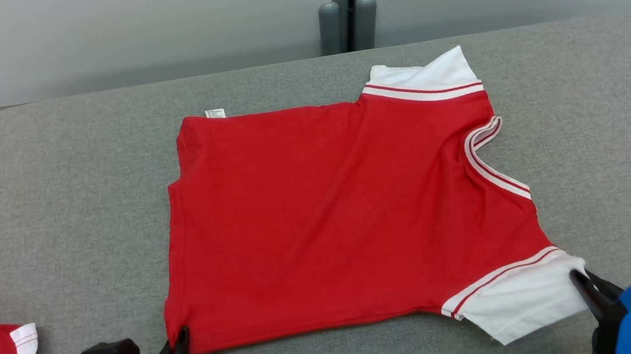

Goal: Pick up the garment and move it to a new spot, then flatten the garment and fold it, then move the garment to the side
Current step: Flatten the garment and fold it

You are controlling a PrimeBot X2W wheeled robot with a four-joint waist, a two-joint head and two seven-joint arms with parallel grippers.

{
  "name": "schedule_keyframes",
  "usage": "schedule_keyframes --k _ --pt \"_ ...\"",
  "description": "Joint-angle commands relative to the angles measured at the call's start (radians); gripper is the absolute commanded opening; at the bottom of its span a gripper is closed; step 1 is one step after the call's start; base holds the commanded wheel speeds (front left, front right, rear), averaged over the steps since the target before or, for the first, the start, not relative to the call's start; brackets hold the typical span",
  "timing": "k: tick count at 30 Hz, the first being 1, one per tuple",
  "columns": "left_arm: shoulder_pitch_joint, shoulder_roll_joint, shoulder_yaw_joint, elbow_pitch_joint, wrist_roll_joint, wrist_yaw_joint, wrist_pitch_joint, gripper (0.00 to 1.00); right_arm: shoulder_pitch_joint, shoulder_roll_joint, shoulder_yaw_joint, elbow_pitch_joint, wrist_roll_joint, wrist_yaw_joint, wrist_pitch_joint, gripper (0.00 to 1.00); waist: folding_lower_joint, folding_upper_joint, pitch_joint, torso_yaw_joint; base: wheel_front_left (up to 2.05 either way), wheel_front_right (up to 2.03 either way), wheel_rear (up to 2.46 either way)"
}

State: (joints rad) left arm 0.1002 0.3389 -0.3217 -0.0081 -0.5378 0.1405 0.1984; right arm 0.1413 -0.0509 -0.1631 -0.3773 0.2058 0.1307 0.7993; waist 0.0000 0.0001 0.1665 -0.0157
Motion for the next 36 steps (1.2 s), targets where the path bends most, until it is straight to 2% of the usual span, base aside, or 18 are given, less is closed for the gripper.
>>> schedule_keyframes --k 1,2,4,9,12,18,27,36 --pt "-0.024 0.013 -0.001 -0.012 -0.013 0.0 0.042 0.0 -0.029 -0.005 0.012 0.001 -0.007 0.0 0.01 0.0 0.0 -0.0001 0.0 0.0 0.0 0.0 0.0" --pt "-0.024 0.013 -0.001 -0.012 -0.013 0.0 0.042 0.0 -0.029 -0.005 0.012 0.001 -0.007 0.0 0.01 0.0 0.0 -0.0001 0.0 0.0 0.0 0.0 0.0" --pt "-0.046 0.03 -0.01 -0.022 -0.03 -0.01 0.111 0.0 -0.057 -0.023 0.029 0.01 -0.001 0.0 0.026 0.0 0.0 -0.0001 0.005 0.003 0.0 0.0 0.0" --pt "-0.139 0.092 -0.048 -0.035 -0.09 -0.072 0.332 0.0 -0.14 -0.081 0.08 0.046 0.015 0.0 0.08 0.0 0.0 -0.0001 0.022 0.013 0.0 0.0 0.0" --pt "-0.207 0.109 -0.055 -0.024 -0.155 -0.093 0.478 0.0 -0.203 -0.112 0.109 0.081 0.037 0.0 0.113 0.0 0.0 -0.0001 0.033 0.013 0.0 0.0 0.0" --pt "-0.356 0.134 -0.022 0.023 -0.25 -0.091 0.663 0.0 -0.351 -0.148 0.171 0.147 0.083 0.0 0.149 0.0 0.0 -0.0001 0.066 -0.012 0.0 0.0 0.0" --pt "-0.484 0.152 0.02 0.073 -0.33 -0.036 0.821 0.0 -0.549 -0.182 0.243 0.254 0.158 0.0 0.124 0.0 0.0 -0.0001 0.107 -0.049 0.0 0.0 0.0" --pt "-0.534 0.134 0.028 0.098 -0.323 -0.005 0.818 0.0 -0.64 -0.193 0.242 0.339 0.172 0.0 0.044 0.0 0.0 -0.0001 0.138 -0.051 0.0 0.0 0.0"
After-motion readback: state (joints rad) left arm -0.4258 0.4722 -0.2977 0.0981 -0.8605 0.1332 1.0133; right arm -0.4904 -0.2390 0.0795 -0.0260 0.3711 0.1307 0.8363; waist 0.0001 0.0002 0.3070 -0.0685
